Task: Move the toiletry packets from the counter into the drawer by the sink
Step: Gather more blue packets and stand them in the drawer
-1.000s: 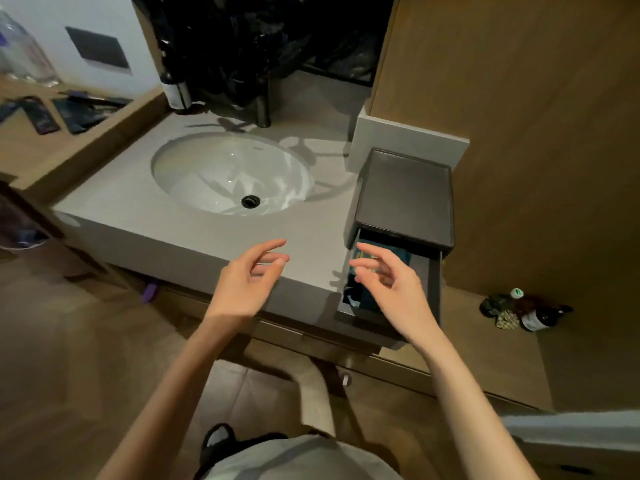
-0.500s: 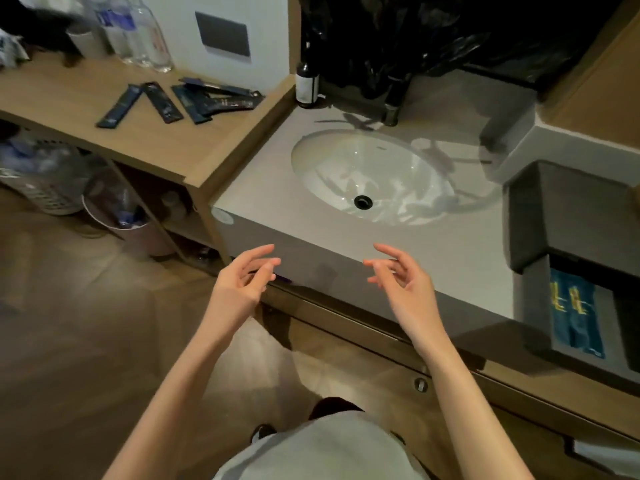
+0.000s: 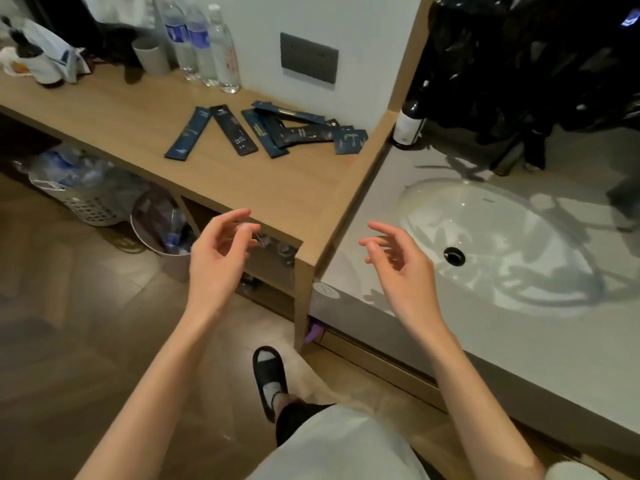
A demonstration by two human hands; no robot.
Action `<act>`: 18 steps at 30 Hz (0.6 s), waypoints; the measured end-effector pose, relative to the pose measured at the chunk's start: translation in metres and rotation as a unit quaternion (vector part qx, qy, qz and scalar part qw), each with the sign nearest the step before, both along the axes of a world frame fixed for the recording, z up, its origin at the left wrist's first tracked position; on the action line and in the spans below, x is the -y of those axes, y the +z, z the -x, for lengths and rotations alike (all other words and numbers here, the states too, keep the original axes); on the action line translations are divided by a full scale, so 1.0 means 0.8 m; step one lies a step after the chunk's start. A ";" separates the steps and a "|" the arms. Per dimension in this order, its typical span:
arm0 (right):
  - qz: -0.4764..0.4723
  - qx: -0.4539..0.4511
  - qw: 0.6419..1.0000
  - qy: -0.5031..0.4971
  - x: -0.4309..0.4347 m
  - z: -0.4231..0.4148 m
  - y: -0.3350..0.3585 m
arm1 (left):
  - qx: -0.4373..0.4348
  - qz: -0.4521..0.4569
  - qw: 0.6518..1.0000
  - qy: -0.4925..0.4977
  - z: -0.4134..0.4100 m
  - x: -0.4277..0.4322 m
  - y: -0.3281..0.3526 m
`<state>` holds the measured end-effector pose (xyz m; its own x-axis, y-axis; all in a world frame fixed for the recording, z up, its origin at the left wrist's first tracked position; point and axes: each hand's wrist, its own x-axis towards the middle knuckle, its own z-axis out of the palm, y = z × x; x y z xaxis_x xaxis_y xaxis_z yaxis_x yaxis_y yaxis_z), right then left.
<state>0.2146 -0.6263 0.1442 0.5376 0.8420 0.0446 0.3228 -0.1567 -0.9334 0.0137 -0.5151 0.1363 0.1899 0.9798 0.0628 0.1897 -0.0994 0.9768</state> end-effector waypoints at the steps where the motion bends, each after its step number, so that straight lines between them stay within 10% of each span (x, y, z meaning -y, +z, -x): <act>1: -0.004 0.005 1.000 0.001 -0.030 0.005 -0.002 | 0.000 0.000 1.000 0.011 0.005 -0.027 -0.001; 18: 0.079 0.149 0.986 0.001 -0.446 -0.006 -0.067 | -0.107 0.042 0.992 0.054 0.008 -0.460 -0.103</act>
